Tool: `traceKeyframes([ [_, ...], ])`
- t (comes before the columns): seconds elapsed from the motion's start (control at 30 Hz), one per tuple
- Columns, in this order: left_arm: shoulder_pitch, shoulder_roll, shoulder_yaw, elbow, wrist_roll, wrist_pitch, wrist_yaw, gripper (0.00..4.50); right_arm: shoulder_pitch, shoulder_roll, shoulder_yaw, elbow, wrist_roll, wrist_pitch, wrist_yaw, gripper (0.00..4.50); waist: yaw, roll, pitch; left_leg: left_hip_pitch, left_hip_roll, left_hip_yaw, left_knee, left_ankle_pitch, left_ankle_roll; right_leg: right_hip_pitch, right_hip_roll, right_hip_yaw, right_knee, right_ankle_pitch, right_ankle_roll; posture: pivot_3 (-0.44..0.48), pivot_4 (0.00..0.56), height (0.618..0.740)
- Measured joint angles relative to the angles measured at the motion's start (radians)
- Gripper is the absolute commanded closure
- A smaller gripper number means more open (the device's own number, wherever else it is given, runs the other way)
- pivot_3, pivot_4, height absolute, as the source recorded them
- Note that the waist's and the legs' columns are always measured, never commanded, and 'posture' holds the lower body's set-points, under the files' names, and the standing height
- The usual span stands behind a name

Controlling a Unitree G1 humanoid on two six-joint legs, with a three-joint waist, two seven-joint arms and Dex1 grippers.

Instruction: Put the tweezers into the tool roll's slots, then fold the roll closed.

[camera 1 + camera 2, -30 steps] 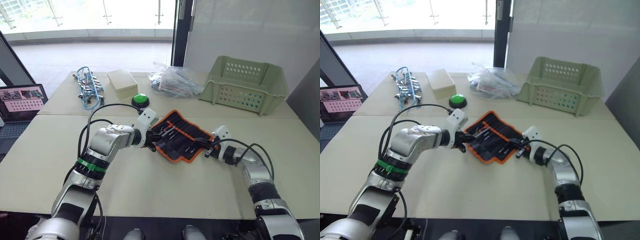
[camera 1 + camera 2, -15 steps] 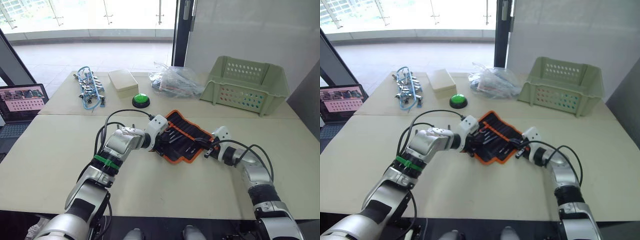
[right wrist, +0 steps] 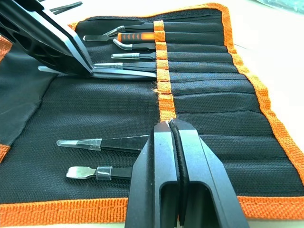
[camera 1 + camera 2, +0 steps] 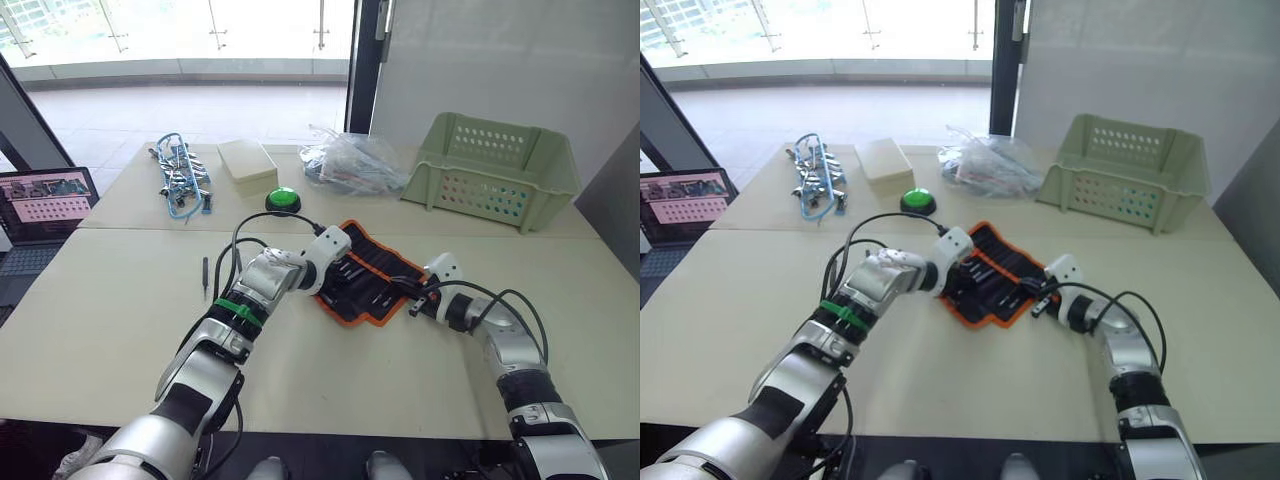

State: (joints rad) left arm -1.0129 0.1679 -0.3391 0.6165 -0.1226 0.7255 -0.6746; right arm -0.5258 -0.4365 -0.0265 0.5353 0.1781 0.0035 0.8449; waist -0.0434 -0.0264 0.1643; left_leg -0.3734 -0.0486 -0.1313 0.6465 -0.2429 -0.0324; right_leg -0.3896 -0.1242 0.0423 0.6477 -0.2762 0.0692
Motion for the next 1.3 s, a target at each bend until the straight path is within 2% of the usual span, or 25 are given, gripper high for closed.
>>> traceKeyframes([
  [0.33, -0.119, -0.114, 0.035, 0.335, 0.082, -0.268, 0.029, 4.49, -0.001, 0.006, 0.002, 0.003, 0.0, 0.005, -0.011, 4.5, 0.0, 0.0, 0.0, 0.0, 0.0, 0.0, 0.0, 0.0, 0.0, 0.001, 0.0, 0.0, 0.0, 0.0, 0.0, 0.0, 0.15, 0.74],
  [0.47, -0.13, -0.135, 0.039, 0.426, 0.131, -0.408, 0.036, 4.49, 0.004, 0.017, 0.0, -0.004, 0.001, 0.008, -0.022, 4.5, 0.001, 0.0, 0.0, 0.001, 0.0, 0.0, 0.001, 0.0, 0.0, 0.002, 0.0, 0.0, 0.0, 0.0, 0.001, 0.0, 0.15, 0.74],
  [0.57, -0.135, -0.144, 0.066, 0.461, 0.138, -0.439, 0.037, 4.49, 0.006, 0.019, 0.0, -0.006, 0.001, 0.009, -0.026, 4.5, 0.002, 0.0, 0.0, 0.001, -0.001, 0.0, 0.002, 0.0, 0.0, 0.002, 0.0, 0.0, 0.0, 0.0, 0.001, 0.0, 0.15, 0.74],
  [0.77, -0.115, -0.135, 0.135, 0.444, 0.118, -0.415, -0.004, 2.44, 0.001, 0.026, 0.002, -0.002, 0.001, 0.009, -0.035, 4.5, -0.001, 0.0, 0.0, 0.001, -0.001, 0.0, 0.003, 0.0, 0.0, 0.001, 0.0, 0.0, 0.001, 0.0, 0.002, 0.0, 0.15, 0.74],
  [0.9, -0.059, -0.104, 0.166, 0.307, 0.1, -0.345, -0.023, 1.12, -0.008, 0.03, 0.009, 0.003, 0.001, 0.009, -0.036, 4.5, -0.007, 0.0, 0.0, 0.001, 0.0, 0.0, 0.003, 0.0, 0.0, 0.001, 0.0, 0.0, 0.002, 0.0, 0.002, 0.0, 0.15, 0.74],
  [1.0, -0.01, -0.035, 0.201, 0.137, 0.081, -0.259, -0.016, 0.14, -0.015, 0.03, 0.011, 0.013, 0.001, 0.007, -0.031, 4.5, -0.01, 0.0, 0.0, 0.001, 0.0, 0.0, 0.003, 0.0, 0.0, 0.001, 0.0, 0.0, 0.002, 0.0, 0.002, 0.0, 0.15, 0.74],
  [1.07, 0.028, 0.02, 0.241, -0.05, 0.047, -0.17, -0.017, 0.04, -0.026, 0.025, 0.008, 0.034, 0.001, 0.004, -0.021, 4.5, -0.008, 0.0, 0.0, 0.001, 0.0, -0.001, 0.003, 0.0, 0.0, 0.001, 0.0, 0.0, 0.002, 0.0, 0.001, 0.0, 0.15, 0.74],
  [1.13, 0.053, 0.039, 0.257, -0.134, 0.029, -0.132, -0.022, 0.04, -0.037, 0.027, 0.012, 0.045, 0.0, 0.004, -0.021, 4.5, -0.005, 0.0, 0.0, 0.001, 0.0, -0.001, 0.003, 0.0, 0.0, 0.001, 0.0, 0.0, 0.002, 0.0, 0.001, 0.0, 0.15, 0.74],
  [1.3, 0.259, 0.18, 0.421, -0.518, -0.088, -0.001, -0.008, 0.04, -0.06, 0.039, 0.023, 0.083, 0.0, -0.02, -0.007, 4.5, -0.022, 0.001, -0.001, 0.001, 0.001, -0.001, 0.002, 0.0, 0.0, 0.0, 0.001, 0.001, 0.003, 0.001, 0.001, 0.0, 0.15, 0.74],
])
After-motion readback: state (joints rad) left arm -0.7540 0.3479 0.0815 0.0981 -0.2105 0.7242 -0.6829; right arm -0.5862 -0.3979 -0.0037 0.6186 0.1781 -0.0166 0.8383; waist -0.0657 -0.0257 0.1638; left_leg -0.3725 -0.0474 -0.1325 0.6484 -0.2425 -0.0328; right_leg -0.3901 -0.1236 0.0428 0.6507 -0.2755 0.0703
